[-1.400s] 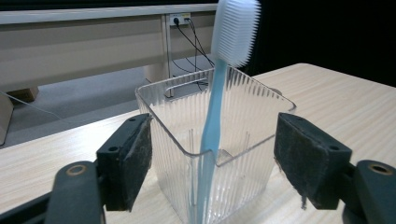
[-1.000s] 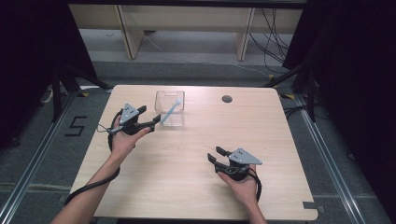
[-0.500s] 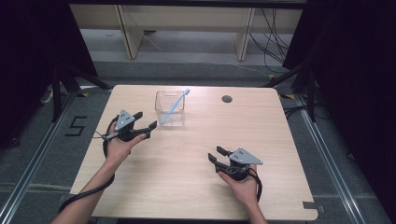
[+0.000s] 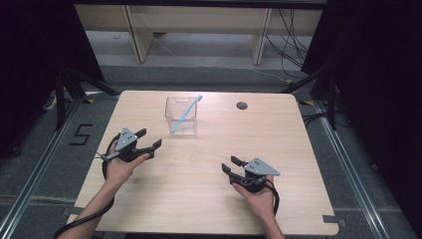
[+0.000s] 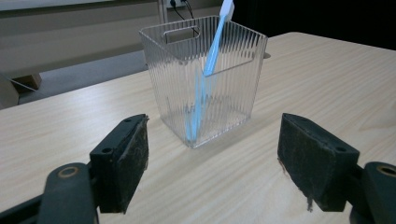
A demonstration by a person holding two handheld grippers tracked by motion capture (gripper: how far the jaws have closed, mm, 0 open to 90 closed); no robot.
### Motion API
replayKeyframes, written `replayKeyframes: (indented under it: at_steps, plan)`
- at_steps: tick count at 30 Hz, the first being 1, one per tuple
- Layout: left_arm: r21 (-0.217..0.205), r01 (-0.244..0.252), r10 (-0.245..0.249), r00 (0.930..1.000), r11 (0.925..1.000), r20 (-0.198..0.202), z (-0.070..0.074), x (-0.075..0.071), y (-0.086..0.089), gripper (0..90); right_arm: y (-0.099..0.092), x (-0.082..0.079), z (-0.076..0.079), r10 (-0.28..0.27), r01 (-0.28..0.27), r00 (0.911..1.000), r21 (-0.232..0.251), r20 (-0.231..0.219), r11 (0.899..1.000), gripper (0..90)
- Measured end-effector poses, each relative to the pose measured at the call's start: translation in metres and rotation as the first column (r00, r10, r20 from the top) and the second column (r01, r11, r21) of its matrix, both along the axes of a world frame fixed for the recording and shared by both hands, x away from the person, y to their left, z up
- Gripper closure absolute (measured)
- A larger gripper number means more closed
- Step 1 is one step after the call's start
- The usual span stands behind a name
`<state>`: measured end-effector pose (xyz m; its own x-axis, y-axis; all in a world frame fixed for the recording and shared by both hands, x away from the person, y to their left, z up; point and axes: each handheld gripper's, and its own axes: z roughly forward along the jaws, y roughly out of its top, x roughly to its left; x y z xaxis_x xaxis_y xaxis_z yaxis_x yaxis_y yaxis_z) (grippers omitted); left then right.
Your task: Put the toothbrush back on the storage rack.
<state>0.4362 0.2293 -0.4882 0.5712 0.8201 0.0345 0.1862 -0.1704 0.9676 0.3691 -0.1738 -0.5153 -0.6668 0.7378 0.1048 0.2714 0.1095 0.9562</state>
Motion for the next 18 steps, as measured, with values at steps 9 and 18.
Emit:
replayKeyframes:
  at_steps: [9, 18]
  plan:
    - [0.235, 0.051, -0.080, 0.9903, 0.9708, 0.114, -0.008, -0.013, 0.025, 24.3, -0.002, 0.002, 0.000, 0.005, -0.004, 0.9996, -0.023, 0.028, 1.000, 51.7]
    - [0.230, 0.070, -0.100, 0.9873, 0.9707, 0.123, -0.021, -0.025, 0.034, 24.7, -0.002, 0.002, 0.000, 0.001, -0.001, 0.9996, -0.022, 0.028, 1.000, 51.6]
